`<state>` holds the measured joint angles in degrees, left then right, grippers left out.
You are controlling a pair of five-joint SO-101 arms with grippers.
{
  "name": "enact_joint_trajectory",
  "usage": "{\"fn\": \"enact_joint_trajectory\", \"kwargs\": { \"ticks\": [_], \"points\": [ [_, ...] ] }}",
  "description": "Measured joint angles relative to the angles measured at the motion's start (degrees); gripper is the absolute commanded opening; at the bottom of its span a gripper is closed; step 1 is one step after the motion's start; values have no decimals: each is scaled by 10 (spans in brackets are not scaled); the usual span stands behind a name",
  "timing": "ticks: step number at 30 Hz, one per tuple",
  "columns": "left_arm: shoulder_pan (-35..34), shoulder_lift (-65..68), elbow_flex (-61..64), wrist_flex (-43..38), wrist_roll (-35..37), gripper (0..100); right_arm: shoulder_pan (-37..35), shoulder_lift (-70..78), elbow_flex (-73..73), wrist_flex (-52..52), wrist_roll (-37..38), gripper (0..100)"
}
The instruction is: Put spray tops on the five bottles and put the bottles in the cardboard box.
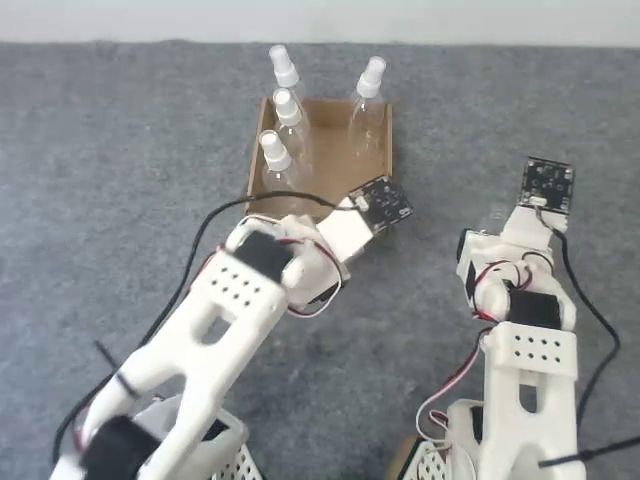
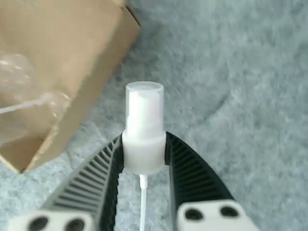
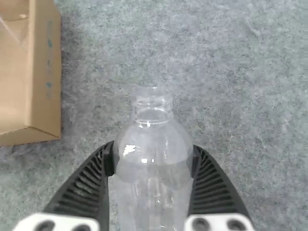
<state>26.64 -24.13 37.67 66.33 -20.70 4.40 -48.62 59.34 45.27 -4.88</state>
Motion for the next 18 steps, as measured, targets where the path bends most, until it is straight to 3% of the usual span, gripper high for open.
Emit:
{"fn": "enact_joint_trajectory", "kwargs": {
  "ticks": [7,18],
  "points": [
    [0,-97,45,-36,44,13,-14,-21,4,14,0,37],
    [-31,-227,87,-62,120,13,-108,-236,122,28,48,37]
  ]
}}
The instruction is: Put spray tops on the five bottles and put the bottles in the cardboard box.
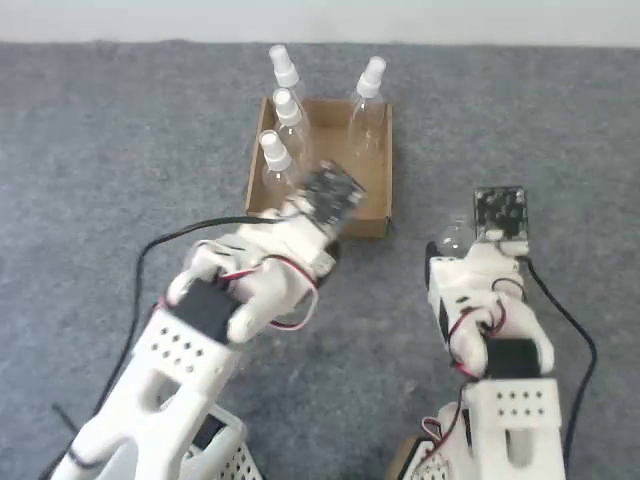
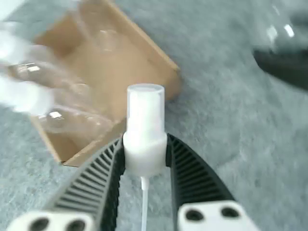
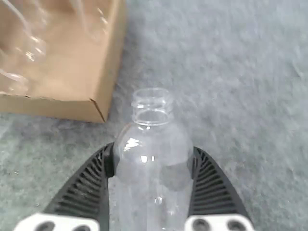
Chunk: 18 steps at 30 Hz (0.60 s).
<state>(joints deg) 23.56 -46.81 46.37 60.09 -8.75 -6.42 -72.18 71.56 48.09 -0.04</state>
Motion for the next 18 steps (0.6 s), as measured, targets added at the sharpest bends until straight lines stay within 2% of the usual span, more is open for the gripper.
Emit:
{"fn": "enact_joint_trajectory", "kwargs": {
  "ticks": [5,9,18],
  "points": [
    [-46,-65,33,-35,42,13,-32,-84,38,0,10,37],
    [-52,-125,55,-41,65,13,-57,-130,69,0,43,37],
    [-105,-244,127,-97,122,13,-105,-183,95,0,68,37]
  ]
}}
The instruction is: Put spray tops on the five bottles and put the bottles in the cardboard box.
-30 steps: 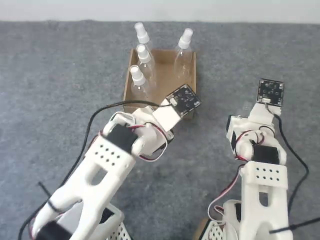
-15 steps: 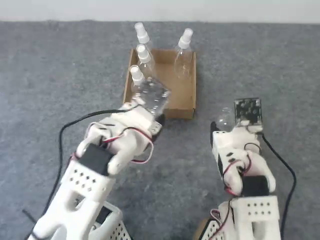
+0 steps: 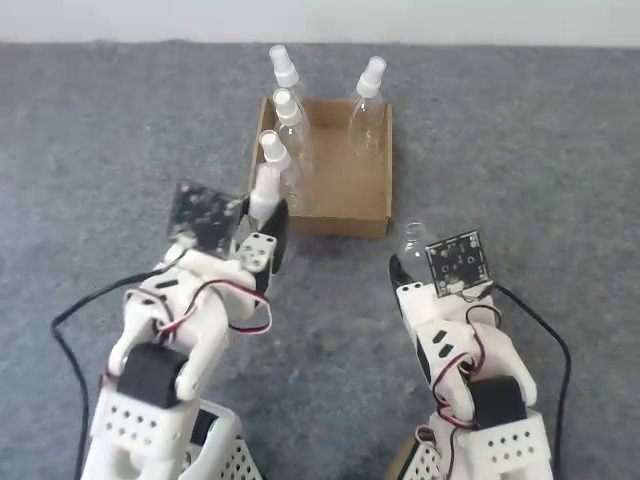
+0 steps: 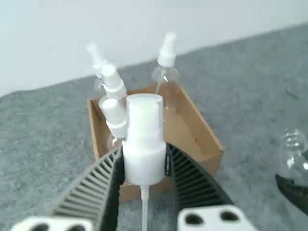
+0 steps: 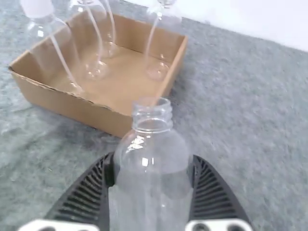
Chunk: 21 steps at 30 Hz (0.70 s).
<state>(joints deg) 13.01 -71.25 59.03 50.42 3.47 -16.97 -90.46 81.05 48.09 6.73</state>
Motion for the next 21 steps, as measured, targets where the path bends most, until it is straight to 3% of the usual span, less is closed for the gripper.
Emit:
{"fn": "enact_joint_trajectory", "kwargs": {
  "ticks": [21],
  "points": [
    [-27,-183,26,-4,69,13,-89,-5,55,-61,38,37]
  ]
}}
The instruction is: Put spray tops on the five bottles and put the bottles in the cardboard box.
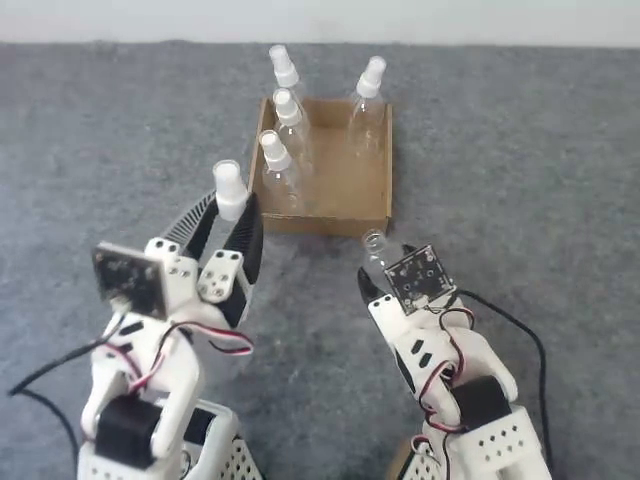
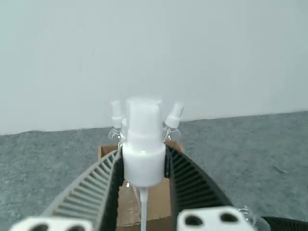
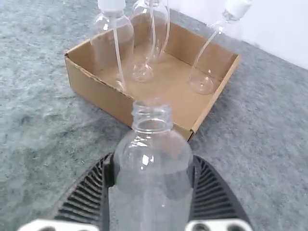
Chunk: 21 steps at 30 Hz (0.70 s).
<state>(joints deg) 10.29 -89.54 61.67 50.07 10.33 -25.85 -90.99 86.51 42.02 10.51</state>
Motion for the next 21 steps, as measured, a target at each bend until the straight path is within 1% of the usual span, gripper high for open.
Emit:
{"fn": "enact_joint_trajectory", "kwargs": {
  "ticks": [5,9,12,16,21],
  "points": [
    [0,-49,0,0,4,13,-1,0,0,-2,2,37],
    [0,-82,0,0,4,13,-20,0,0,-2,2,37],
    [0,-97,0,0,22,13,-28,0,0,-2,2,37],
    [0,-113,0,0,37,13,-60,0,8,-5,2,37],
    [0,-127,0,-25,42,13,-94,0,45,-53,2,38]
  ]
}}
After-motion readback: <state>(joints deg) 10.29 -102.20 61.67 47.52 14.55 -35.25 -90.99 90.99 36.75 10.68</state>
